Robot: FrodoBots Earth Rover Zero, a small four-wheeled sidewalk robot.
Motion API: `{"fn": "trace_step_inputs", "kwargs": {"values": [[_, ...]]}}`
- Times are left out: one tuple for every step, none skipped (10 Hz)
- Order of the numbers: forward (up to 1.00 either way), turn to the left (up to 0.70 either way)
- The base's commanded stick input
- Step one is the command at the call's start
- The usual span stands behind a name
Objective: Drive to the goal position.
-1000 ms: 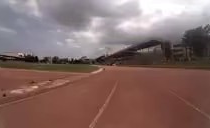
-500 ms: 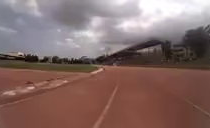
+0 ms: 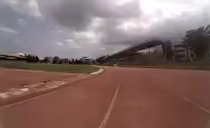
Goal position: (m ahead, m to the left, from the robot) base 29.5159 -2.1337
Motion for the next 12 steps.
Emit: {"fn": "trace_step_inputs", "kwargs": {"values": [[0.45, 0.00], [0.45, 0.00], [0.45, 0.00], [0.45, 0.00], [0.45, 0.00], [0.45, 0.00], [0.45, 0.00], [0.45, 0.00], [0.45, 0.00], [0.45, 0.00], [0.45, -0.27], [0.45, -0.27]]}}
